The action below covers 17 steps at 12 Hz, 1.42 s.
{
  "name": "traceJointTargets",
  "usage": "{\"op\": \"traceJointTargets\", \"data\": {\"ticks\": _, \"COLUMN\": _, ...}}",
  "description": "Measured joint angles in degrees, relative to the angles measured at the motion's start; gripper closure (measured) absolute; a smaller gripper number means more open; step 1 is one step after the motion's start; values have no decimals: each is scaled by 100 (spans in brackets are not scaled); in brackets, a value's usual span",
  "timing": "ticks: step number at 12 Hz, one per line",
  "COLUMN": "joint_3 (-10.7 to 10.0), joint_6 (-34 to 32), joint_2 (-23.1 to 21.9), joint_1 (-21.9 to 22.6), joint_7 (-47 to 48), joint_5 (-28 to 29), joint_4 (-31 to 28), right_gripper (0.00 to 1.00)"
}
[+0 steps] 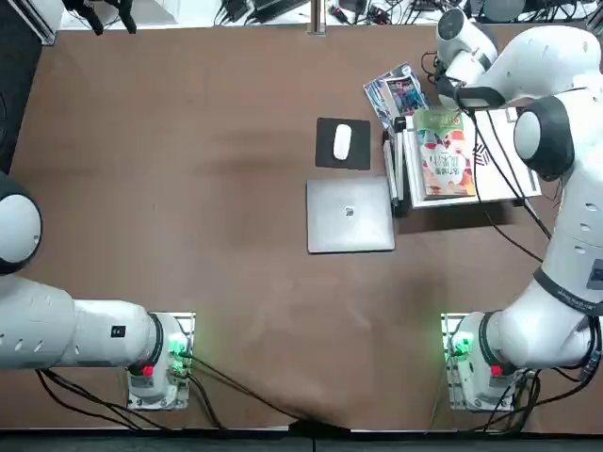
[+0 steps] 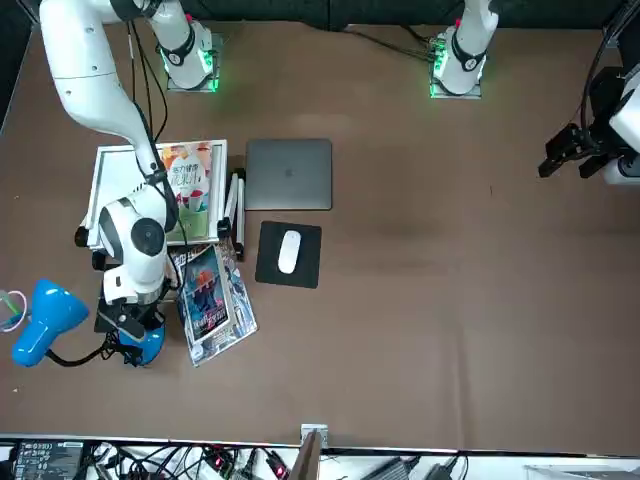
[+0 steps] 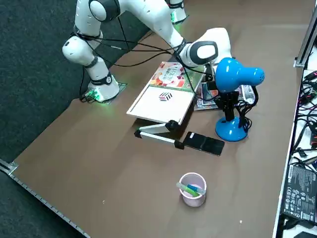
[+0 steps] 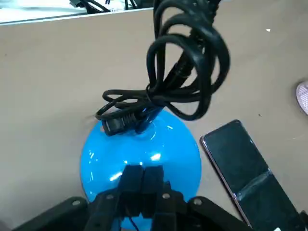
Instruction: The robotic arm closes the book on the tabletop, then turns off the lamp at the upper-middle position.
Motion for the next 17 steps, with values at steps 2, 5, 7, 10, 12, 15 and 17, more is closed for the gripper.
{"op": "traceJointTargets", "data": {"ticks": 2, "joint_3": 0, "joint_6": 128, "joint_2": 0, "joint_1": -8, "joint_7": 0, "joint_5": 0, "joint_4": -34, "right_gripper": 99}}
{"op": "traceJointTargets", "data": {"ticks": 5, "joint_3": 0, "joint_6": 230, "joint_2": -11, "joint_1": -39, "joint_7": 0, "joint_5": 0, "joint_4": -62, "right_gripper": 99}}
{"op": "traceJointTargets", "data": {"ticks": 7, "joint_3": 0, "joint_6": 273, "joint_2": -31, "joint_1": -53, "joint_7": 0, "joint_5": 0, "joint_4": -98, "right_gripper": 99}}
{"op": "traceJointTargets", "data": {"ticks": 10, "joint_3": 0, "joint_6": 403, "joint_2": -97, "joint_1": -83, "joint_7": 0, "joint_5": 0, "joint_4": -231, "right_gripper": 99}}
{"op": "traceJointTargets", "data": {"ticks": 12, "joint_3": 0, "joint_6": 444, "joint_2": -129, "joint_1": -99, "joint_7": 0, "joint_5": 0, "joint_4": -290, "right_gripper": 99}}
{"op": "traceJointTargets", "data": {"ticks": 15, "joint_3": 0, "joint_6": 455, "joint_2": -190, "joint_1": -109, "joint_7": 1, "joint_5": 0, "joint_4": -391, "right_gripper": 99}}
{"op": "traceJointTargets", "data": {"ticks": 17, "joint_3": 0, "joint_6": 457, "joint_2": -229, "joint_1": -112, "joint_7": 2, "joint_5": 0, "joint_4": -459, "right_gripper": 99}}
